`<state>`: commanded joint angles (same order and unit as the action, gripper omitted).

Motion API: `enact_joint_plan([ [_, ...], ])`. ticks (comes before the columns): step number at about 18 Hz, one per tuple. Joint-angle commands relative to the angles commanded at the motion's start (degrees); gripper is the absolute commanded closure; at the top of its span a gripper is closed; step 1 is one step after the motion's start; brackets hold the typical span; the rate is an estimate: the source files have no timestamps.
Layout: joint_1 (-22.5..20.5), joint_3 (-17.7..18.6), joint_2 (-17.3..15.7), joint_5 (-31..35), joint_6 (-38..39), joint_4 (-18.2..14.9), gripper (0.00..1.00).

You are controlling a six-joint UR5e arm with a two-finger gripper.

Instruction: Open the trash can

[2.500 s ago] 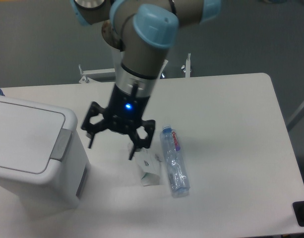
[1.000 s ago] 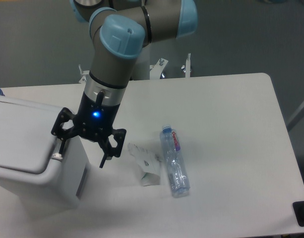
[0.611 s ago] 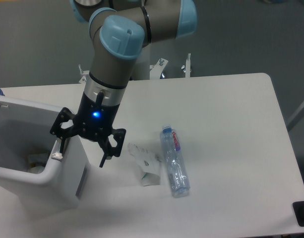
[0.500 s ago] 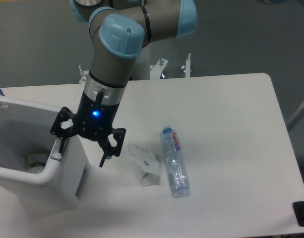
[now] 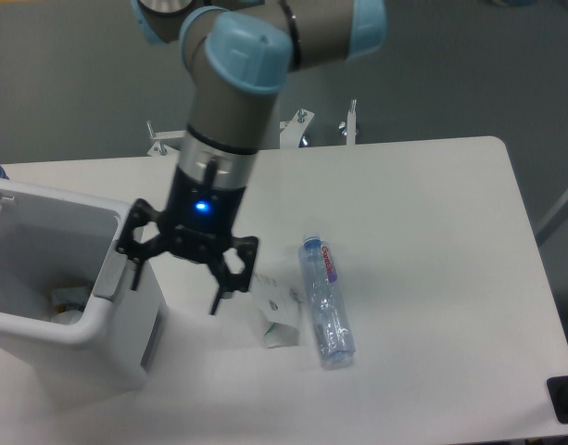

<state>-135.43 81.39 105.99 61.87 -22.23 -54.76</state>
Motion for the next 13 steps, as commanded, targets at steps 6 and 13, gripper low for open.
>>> enact_joint_plan([
  [6, -6.15, -0.44, 2.64, 1.57, -9.31, 0.35, 0.00],
  [13, -11.25, 0.88, 7.99, 18.71, -23.62, 0.26, 0.00],
])
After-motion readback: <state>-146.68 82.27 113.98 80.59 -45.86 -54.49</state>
